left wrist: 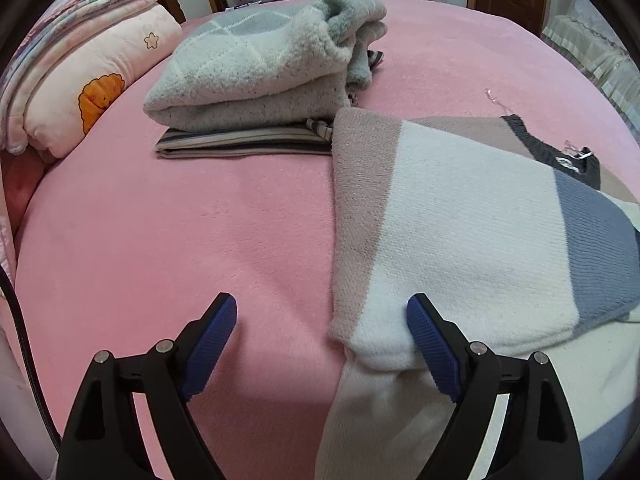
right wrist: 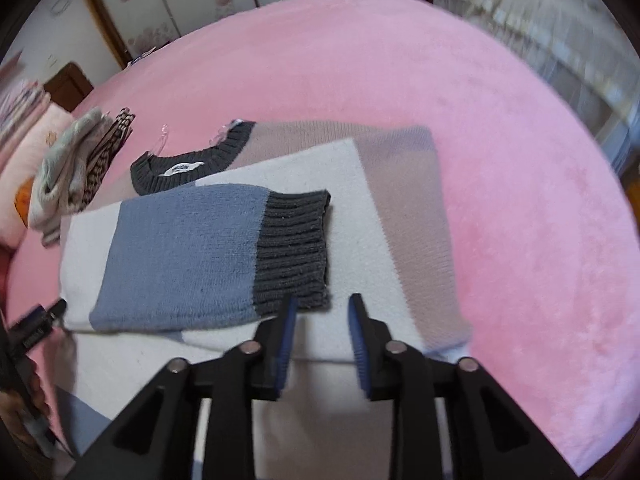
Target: Fold small clothes
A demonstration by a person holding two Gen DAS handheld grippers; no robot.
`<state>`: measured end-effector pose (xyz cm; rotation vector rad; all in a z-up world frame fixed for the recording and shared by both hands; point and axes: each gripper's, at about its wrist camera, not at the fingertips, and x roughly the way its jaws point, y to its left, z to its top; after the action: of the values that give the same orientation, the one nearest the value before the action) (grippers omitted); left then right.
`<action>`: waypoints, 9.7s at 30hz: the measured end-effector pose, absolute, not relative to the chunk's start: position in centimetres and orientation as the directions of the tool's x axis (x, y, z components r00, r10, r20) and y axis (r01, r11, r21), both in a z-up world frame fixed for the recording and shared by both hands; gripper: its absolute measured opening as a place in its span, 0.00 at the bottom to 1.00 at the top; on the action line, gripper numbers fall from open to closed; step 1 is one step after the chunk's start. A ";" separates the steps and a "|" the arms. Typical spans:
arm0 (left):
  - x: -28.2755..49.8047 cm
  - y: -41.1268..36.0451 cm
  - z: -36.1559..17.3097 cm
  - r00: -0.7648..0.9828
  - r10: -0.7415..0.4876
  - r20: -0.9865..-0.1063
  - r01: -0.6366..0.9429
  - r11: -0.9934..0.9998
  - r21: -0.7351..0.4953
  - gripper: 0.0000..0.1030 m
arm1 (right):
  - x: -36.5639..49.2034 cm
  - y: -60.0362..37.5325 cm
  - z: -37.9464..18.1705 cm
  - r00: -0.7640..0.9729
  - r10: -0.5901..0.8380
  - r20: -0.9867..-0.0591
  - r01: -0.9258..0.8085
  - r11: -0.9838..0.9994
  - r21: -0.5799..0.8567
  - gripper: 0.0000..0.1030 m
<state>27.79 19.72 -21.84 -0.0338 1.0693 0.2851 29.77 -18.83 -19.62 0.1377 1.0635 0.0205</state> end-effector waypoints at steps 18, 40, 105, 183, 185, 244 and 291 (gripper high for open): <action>23.2 14.9 -13.1 0.640 0.073 -0.765 -0.124 0.992 -0.009 0.84 | 25.1 -16.4 -14.3 0.605 0.058 -0.794 -0.062 0.998 0.026 0.34; 10.4 12.7 -2.4 0.790 0.016 -0.612 -0.097 0.990 -0.100 0.84 | 12.0 -19.5 -5.9 0.738 0.092 -0.668 -0.047 0.995 0.085 0.34; 1.1 17.3 -28.6 0.410 -0.286 -0.866 -0.084 0.933 -0.349 0.68 | 1.7 -24.9 -27.7 0.423 0.367 -0.829 -0.127 0.929 0.347 0.35; 39.1 21.9 -25.3 0.574 -0.349 -0.741 -0.441 0.630 -0.639 0.31 | 41.9 -27.4 -21.3 0.552 0.501 -0.667 0.151 0.726 0.670 0.34; 39.3 21.3 -24.3 0.579 -0.362 -0.731 -0.404 0.651 -0.643 0.60 | 41.7 -27.1 -20.8 0.556 0.503 -0.662 0.136 0.731 0.669 0.40; 44.2 13.3 -21.9 0.583 0.045 -0.812 0.196 0.961 0.194 0.11 | 44.7 -24.3 -20.0 0.590 0.210 -0.780 -0.087 0.976 0.197 0.10; 29.1 12.2 -7.2 0.658 -0.026 -0.752 -0.010 0.999 -0.043 0.90 | 28.6 -22.9 -7.5 0.658 0.225 -0.719 -0.091 0.971 0.222 0.40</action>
<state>29.08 12.19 -7.20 -0.0441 0.8522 -0.0091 28.57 -22.91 -7.53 0.1721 0.8353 0.1799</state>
